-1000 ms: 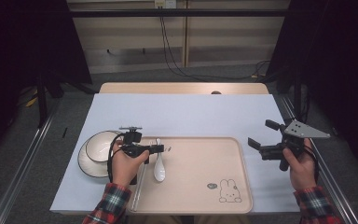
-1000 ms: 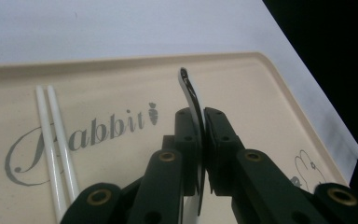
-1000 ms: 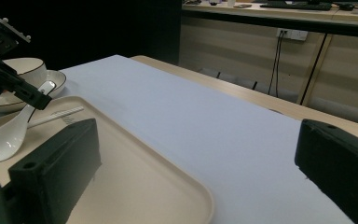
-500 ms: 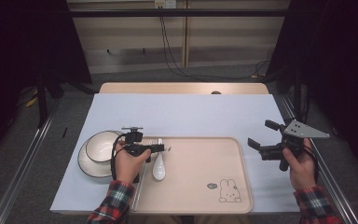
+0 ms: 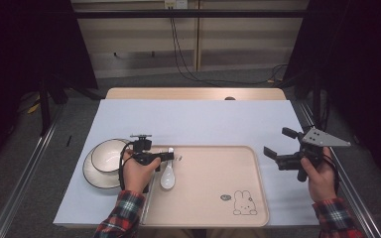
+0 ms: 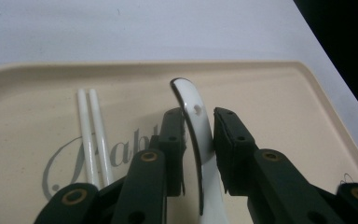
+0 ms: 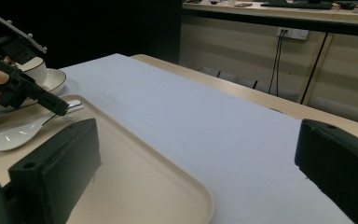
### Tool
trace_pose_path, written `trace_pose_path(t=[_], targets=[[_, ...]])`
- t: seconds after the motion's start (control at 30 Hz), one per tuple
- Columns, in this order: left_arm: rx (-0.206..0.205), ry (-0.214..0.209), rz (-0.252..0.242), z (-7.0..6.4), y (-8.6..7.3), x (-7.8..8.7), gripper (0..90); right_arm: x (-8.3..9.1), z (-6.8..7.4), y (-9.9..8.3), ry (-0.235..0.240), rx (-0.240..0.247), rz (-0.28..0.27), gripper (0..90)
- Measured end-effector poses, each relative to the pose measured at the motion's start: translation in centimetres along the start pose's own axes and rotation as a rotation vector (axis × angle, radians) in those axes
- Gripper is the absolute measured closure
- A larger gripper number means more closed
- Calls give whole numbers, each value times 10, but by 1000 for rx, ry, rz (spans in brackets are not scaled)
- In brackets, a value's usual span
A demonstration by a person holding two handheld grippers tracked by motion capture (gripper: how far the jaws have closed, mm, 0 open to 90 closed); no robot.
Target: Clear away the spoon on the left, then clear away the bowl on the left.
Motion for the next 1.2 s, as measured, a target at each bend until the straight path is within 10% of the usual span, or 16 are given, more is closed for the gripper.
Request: trace_pose_path(t=[0.6,1.2], targets=[[-15,43,-2,1,3,1,693,0,1,0,8,7,2,0],[-57,121,-71,-4,20,30,275,-1,3,-2,8,8,8,0]])
Point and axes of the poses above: each handheld gripper's, and its own axes: x roughly backward along the jaws, y roughly out of its top, z roughly to its left, the point moved 8 cm from there along -x, roughly forward along the jaws, and after that the axes turned 10 degrees about z, right-handed, at the moved point
